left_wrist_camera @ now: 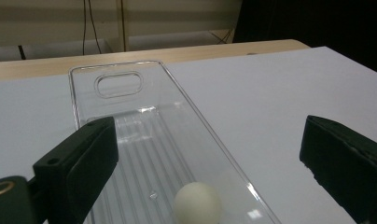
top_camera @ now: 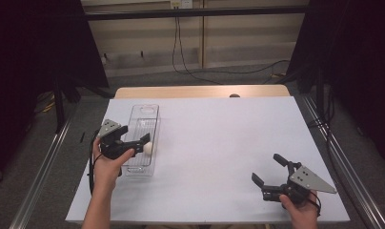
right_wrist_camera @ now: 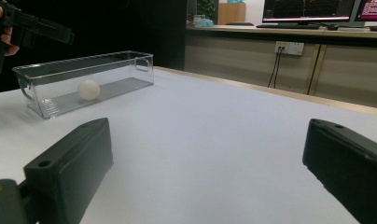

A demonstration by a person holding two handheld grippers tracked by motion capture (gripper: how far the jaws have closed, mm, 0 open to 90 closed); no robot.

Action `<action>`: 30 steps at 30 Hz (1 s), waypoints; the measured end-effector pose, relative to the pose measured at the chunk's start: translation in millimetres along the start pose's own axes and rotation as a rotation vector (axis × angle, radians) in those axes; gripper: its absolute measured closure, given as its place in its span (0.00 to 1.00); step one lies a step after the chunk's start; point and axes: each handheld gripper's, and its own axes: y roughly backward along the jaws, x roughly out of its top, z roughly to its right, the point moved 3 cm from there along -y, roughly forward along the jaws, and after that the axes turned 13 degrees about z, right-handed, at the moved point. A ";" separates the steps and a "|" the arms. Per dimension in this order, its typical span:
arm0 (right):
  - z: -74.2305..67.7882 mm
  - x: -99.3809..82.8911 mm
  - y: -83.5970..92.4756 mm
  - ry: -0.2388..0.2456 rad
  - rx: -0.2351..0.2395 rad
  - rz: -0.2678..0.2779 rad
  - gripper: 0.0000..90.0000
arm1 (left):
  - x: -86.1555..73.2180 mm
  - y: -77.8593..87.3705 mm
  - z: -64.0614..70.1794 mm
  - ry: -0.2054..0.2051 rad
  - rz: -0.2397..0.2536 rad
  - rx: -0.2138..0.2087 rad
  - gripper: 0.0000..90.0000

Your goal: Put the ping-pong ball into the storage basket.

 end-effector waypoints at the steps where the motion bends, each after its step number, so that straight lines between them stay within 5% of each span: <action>1: -0.1 0.0 0.1 0.002 0.003 -0.001 0.01 | 0.0 0.7 0.5 -0.005 0.006 -0.006 0.04; 18: 1.2 0.8 1.2 0.005 0.007 0.001 0.01 | -1.9 14.8 1.0 0.005 0.064 -0.009 0.03; 30: 0.0 0.4 0.5 0.001 0.000 0.003 0.01 | -9.3 20.4 7.5 -0.024 0.084 -0.030 0.03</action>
